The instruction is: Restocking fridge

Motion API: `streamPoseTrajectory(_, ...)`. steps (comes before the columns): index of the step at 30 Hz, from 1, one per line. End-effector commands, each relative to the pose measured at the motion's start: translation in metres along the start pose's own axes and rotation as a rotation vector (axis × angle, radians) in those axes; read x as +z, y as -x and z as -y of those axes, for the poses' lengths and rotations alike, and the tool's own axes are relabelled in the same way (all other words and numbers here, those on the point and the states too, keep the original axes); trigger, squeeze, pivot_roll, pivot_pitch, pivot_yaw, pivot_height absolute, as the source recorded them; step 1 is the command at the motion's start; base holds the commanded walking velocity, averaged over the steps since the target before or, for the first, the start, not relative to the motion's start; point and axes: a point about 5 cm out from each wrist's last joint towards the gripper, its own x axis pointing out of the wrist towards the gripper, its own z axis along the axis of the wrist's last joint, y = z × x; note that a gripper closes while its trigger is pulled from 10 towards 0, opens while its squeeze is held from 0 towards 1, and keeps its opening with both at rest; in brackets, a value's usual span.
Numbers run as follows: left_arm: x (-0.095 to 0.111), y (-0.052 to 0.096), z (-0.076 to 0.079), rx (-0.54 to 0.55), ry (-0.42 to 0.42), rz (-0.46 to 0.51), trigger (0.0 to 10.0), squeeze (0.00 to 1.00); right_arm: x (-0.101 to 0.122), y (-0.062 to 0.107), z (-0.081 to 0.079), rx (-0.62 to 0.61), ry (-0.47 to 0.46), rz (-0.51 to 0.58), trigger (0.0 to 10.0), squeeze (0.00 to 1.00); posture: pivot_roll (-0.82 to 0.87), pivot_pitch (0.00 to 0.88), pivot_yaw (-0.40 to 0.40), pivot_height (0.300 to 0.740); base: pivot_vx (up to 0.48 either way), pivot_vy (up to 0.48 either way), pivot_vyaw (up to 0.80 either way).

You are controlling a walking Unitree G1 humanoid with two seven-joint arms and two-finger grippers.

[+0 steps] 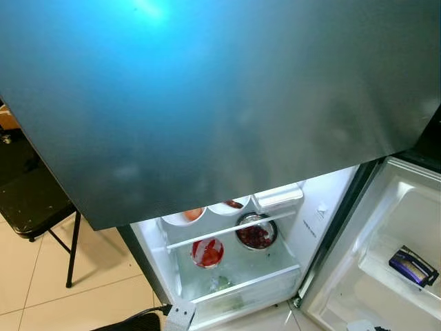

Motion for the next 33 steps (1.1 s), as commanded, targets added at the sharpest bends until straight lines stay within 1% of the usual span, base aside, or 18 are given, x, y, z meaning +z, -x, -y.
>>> streamPoseTrajectory(1,-0.003,0.002,-0.005,0.019,0.025,-0.009,10.0,0.0,0.001,0.0,0.002,-0.006,-0.017,-0.001,10.0,0.0,-0.05,0.0,-0.018,0.74,0.0,0.0,0.0)
streamPoseTrajectory(4,-0.004,0.002,-0.005,0.018,0.031,-0.007,10.0,0.0,0.004,-0.001,-0.002,0.002,-0.023,0.009,10.0,0.0,-0.06,0.0,-0.017,0.74,0.0,0.0,0.0)
streamPoseTrajectory(6,-0.005,0.002,-0.007,0.034,0.044,-0.01,10.0,0.0,0.006,-0.001,-0.01,0.017,-0.02,0.014,10.0,0.0,-0.04,0.0,-0.02,0.74,0.0,0.0,0.0)
streamPoseTrajectory(9,-0.006,0.002,-0.007,0.034,0.047,-0.012,10.0,0.0,0.005,-0.002,-0.012,0.023,-0.016,0.013,10.0,0.0,-0.04,0.0,-0.02,0.74,0.0,0.0,0.0)
streamPoseTrajectory(11,-0.001,0.002,-0.01,0.041,0.067,0.01,10.0,0.0,0.003,-0.002,-0.017,0.037,-0.007,0.005,10.0,0.0,-0.02,0.0,-0.027,0.74,0.0,0.0,0.0)
streamPoseTrajectory(14,-0.002,0.003,-0.011,0.045,0.066,0.007,10.0,0.0,0.003,-0.002,-0.018,0.038,-0.008,0.005,10.0,0.0,-0.02,0.0,-0.024,0.74,0.0,0.0,0.0)
streamPoseTrajectory(17,-0.002,0.003,-0.011,0.038,0.039,-0.005,10.0,0.0,0.006,-0.002,-0.023,0.047,-0.01,0.011,10.0,0.0,-0.02,0.0,-0.02,0.74,0.0,0.0,0.0)
streamPoseTrajectory(20,0.0,0.003,-0.013,0.047,0.049,0.008,10.0,0.0,0.007,-0.002,-0.023,0.048,-0.013,0.013,10.0,0.0,0.0,0.0,-0.029,0.74,0.0,0.0,0.0)
streamPoseTrajectory(22,-0.003,0.004,-0.016,0.056,0.064,0.006,10.0,0.0,0.003,-0.002,-0.025,0.056,0.0,0.003,10.0,0.0,0.01,0.0,-0.032,0.74,0.0,0.0,0.0)
streamPoseTrajectory(24,-0.006,0.005,-0.018,0.055,0.045,-0.01,10.0,0.0,0.003,-0.002,-0.027,0.061,0.007,0.0,10.0,0.0,0.01,0.0,-0.021,0.74,0.0,0.0,0.0)
streamPoseTrajectory(28,-0.005,0.006,-0.021,0.061,0.052,0.0,10.0,0.0,0.008,-0.003,-0.027,0.059,-0.013,0.019,10.0,0.0,0.01,0.0,-0.013,0.74,0.0,0.0,0.0)
streamPoseTrajectory(29,-0.007,0.007,-0.022,0.062,0.039,-0.01,10.0,0.0,0.009,-0.003,-0.027,0.06,-0.01,0.019,10.0,0.0,0.01,0.0,-0.017,0.74,0.0,0.0,0.0)
streamPoseTrajectory(33,-0.007,0.007,-0.023,0.063,0.031,-0.014,10.0,0.0,0.008,-0.003,-0.028,0.061,-0.005,0.016,10.0,0.0,0.01,0.0,-0.018,0.74,0.0,0.0,0.0)
